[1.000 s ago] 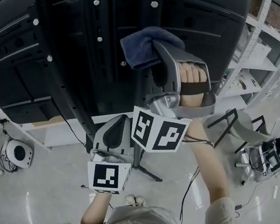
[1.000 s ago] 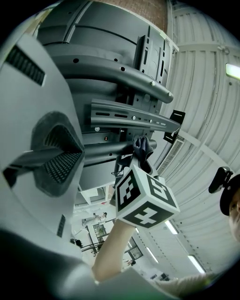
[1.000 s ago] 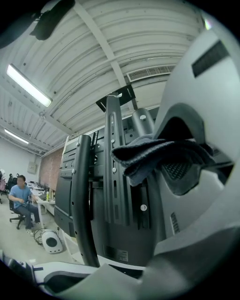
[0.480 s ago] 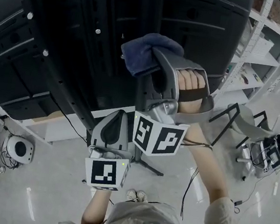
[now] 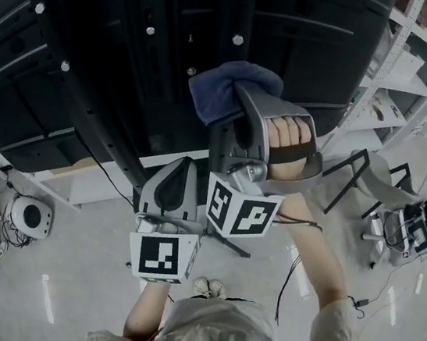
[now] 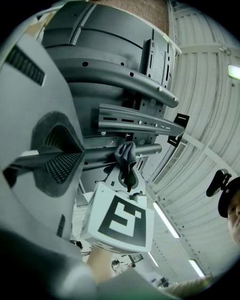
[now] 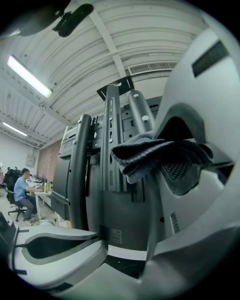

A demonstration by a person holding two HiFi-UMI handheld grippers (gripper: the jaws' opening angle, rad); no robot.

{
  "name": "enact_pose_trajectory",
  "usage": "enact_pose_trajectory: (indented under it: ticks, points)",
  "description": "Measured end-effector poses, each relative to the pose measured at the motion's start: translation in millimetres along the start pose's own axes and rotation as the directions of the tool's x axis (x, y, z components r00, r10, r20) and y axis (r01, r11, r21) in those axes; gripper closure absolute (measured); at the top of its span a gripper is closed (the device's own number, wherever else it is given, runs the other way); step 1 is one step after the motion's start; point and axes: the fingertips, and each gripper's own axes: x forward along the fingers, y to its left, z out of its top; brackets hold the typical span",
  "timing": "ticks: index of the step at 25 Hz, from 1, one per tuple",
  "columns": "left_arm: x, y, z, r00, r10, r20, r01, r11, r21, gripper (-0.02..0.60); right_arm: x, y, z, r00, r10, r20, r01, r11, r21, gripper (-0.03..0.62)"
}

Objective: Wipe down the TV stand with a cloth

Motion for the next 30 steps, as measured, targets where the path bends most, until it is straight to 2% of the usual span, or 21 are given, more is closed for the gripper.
enact_pose_trajectory:
  ticks: [16,21,30]
  points:
    - [-2,0,-21,0.999,0.008,-0.041,-0.009,1.000,-0.021,0.566,-23,53,-10,0.995,0.094,-0.014,-0.094,0.995,0.016,0.537]
    - [-1,0,-30,0.998,0.011,-0.059,-0.013,0.999,-0.033,0.566,-30,70,-12,0.992,0.122,-0.017,-0.121,0.991,0.055,0.537]
    - [-1,0,-43,0.998,0.007,-0.069,-0.011,0.998,-0.057,0.566,-46,112,-15,0.979,0.205,-0.018,-0.205,0.978,0.033,0.537]
